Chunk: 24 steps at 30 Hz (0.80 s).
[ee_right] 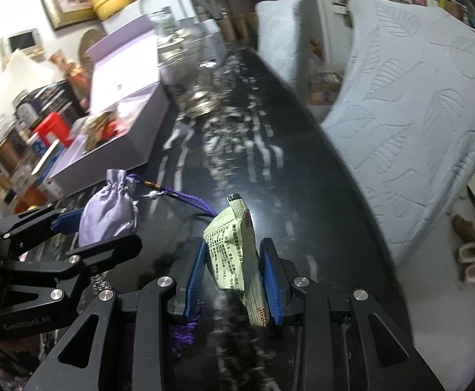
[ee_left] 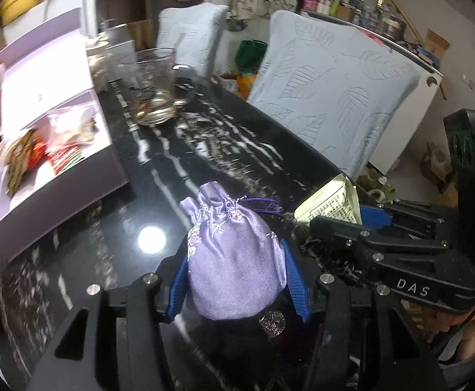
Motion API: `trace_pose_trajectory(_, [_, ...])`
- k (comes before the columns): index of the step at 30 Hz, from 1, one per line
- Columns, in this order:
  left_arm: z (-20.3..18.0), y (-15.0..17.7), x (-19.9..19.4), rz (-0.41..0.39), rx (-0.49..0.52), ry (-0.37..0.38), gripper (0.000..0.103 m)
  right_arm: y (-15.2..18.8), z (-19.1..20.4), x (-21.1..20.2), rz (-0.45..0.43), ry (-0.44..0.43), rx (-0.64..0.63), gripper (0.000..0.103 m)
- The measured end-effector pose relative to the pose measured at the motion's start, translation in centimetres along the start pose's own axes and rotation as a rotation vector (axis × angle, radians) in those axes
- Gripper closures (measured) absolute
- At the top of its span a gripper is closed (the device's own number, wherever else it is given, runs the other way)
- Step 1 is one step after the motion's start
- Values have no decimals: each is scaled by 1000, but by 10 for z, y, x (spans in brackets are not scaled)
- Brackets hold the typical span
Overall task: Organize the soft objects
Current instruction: 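Lift and carry the pouch in the left tool and green packet in the right tool to the box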
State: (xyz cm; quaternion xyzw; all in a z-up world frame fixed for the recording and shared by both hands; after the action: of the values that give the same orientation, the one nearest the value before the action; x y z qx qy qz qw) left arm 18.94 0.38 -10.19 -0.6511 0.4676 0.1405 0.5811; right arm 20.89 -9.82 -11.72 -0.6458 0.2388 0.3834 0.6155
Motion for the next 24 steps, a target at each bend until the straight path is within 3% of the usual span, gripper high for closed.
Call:
trace_pose_trajectory(14, [31, 28, -69, -142, -130, -111, 51, 2, 76, -23, -40, -170, -166, 70])
trace_pose_trajectory(24, [54, 36, -116, -234, -140, -154, 51, 4, 126, -49, -81, -271, -213, 70])
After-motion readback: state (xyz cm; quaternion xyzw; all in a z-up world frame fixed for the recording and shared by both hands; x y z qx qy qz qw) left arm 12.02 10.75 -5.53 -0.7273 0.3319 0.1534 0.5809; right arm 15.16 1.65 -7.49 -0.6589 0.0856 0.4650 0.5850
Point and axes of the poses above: each gripper's, at about its wrist camera, not at the fingertips, and x roughly the way its jaws point, z to its left, y to its underside, the point moved 6 cm from there along x, roughly the way its jaws point, and after that the axes turned 15 degrees about y, right-handed, at the moved point
